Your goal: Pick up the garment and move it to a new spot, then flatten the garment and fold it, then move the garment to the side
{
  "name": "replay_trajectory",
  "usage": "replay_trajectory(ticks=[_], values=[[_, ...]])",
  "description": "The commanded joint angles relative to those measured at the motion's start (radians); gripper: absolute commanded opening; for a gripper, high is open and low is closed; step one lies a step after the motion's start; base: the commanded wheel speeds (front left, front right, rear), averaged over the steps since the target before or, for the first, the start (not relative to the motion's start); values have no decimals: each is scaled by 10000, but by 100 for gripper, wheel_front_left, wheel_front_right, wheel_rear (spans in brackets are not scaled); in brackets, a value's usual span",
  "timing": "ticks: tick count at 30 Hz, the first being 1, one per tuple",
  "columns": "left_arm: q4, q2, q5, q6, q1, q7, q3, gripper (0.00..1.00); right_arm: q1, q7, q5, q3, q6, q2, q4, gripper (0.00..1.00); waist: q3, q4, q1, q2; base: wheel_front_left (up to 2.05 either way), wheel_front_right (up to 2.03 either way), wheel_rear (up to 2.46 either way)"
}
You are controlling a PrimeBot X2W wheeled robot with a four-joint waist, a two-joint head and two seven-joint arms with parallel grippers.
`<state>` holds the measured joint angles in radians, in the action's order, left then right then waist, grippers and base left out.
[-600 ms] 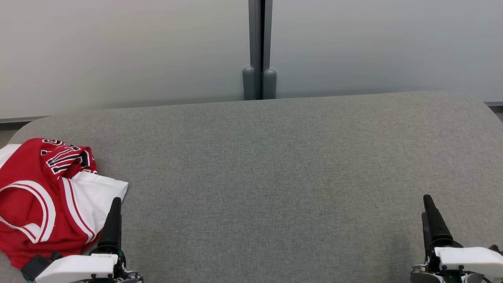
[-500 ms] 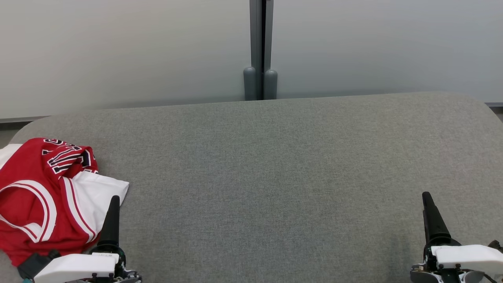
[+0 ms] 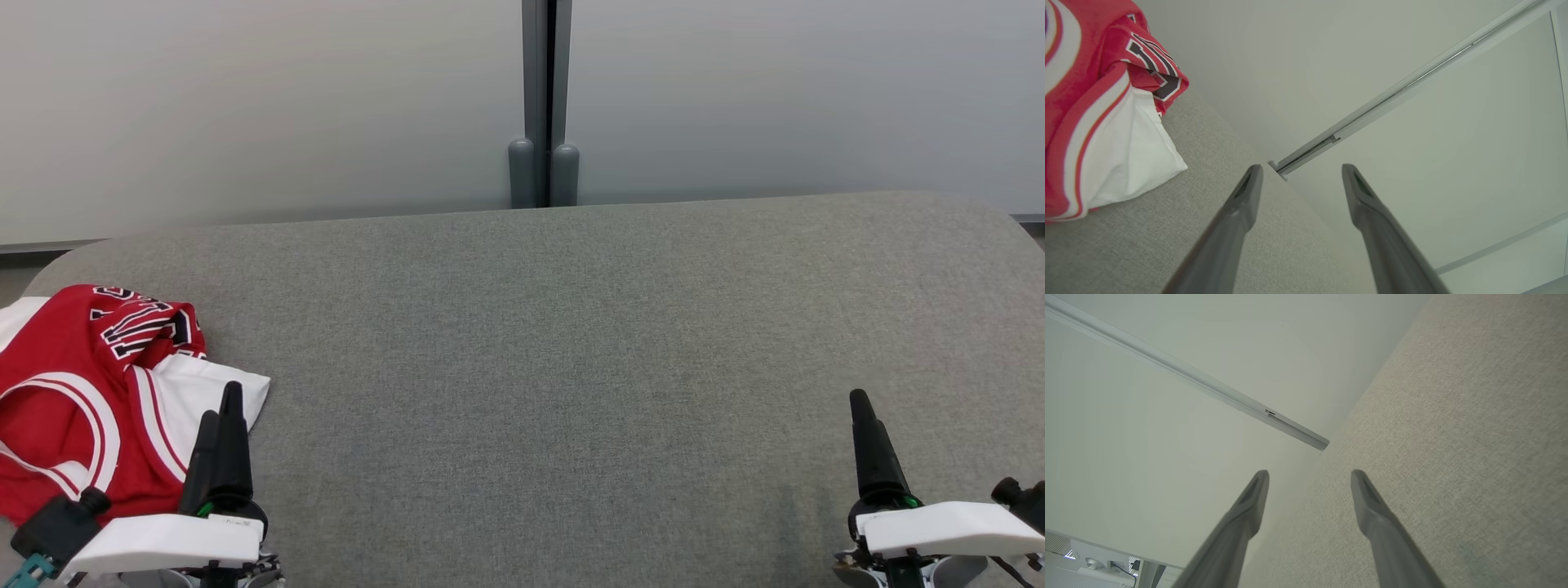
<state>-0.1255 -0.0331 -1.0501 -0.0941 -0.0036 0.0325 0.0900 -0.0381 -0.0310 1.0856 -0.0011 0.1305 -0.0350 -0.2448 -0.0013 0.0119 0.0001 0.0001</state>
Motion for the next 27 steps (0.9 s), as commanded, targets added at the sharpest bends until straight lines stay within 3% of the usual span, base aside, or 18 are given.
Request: replay_trajectory(ticks=[1, 14, 27], values=[[216, -87, 445, 46, -15, 99, -84, 100, -122, -118, -336, 81, 1, -91, 163, 100, 3, 0, -1, -1, 0, 0, 0], [551, -106, 3038, 524, 159, 540, -826, 100, -89, -565, -3117, 933, 1, -108, 412, 100, -9, 55, -1, -1, 0, 0, 0], [810, -127, 4492, 869, 317, 938, -1134, 100, 5, -964, -5085, 1174, 2, -119, 756, 100, -61, 97, -1, -1, 0, 0, 0]])
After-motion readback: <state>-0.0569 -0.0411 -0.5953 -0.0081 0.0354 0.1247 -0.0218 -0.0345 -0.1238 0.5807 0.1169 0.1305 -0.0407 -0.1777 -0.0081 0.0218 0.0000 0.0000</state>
